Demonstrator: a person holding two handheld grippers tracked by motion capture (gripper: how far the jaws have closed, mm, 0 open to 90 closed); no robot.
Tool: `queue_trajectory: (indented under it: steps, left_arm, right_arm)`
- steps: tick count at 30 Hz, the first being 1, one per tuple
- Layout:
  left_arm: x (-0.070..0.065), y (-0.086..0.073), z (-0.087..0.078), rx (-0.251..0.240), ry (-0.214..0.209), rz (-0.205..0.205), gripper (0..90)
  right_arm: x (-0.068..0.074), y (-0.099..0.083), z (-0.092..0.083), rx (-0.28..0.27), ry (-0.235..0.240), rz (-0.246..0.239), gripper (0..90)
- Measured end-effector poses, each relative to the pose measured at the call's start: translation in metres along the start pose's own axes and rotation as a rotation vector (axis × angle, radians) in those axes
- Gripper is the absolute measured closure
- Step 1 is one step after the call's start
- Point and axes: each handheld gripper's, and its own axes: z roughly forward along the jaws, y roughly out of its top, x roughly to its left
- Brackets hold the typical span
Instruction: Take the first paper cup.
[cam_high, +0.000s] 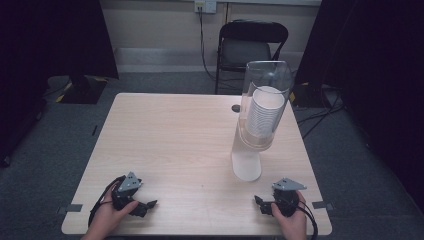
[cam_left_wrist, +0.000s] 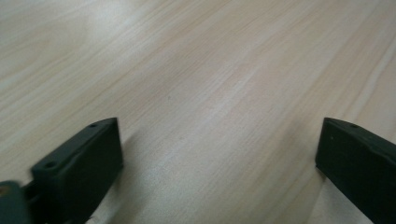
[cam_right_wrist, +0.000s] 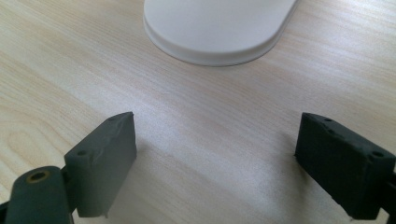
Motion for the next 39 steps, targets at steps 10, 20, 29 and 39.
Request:
queue_trajectory:
  steps: [10,20,29,39]
  left_arm:
    - [0.000,0.001,0.001,-0.002,0.007,-0.003,0.0]
    - [0.000,0.001,0.001,-0.001,0.007,-0.003,0.0]
    - [0.000,0.001,0.001,-0.001,0.007,-0.003,0.0]
    - [0.000,0.001,0.001,-0.001,0.007,-0.003,0.0]
  right_arm:
    - [0.007,0.002,0.002,-0.007,-0.019,0.002,14.3]
    - [0.025,0.029,0.002,-0.175,-0.065,0.044,19.7]
    - [0.026,0.068,0.001,-0.299,-0.078,0.046,20.4]
    - [0.019,0.098,-0.001,-0.416,-0.104,0.079,20.9]
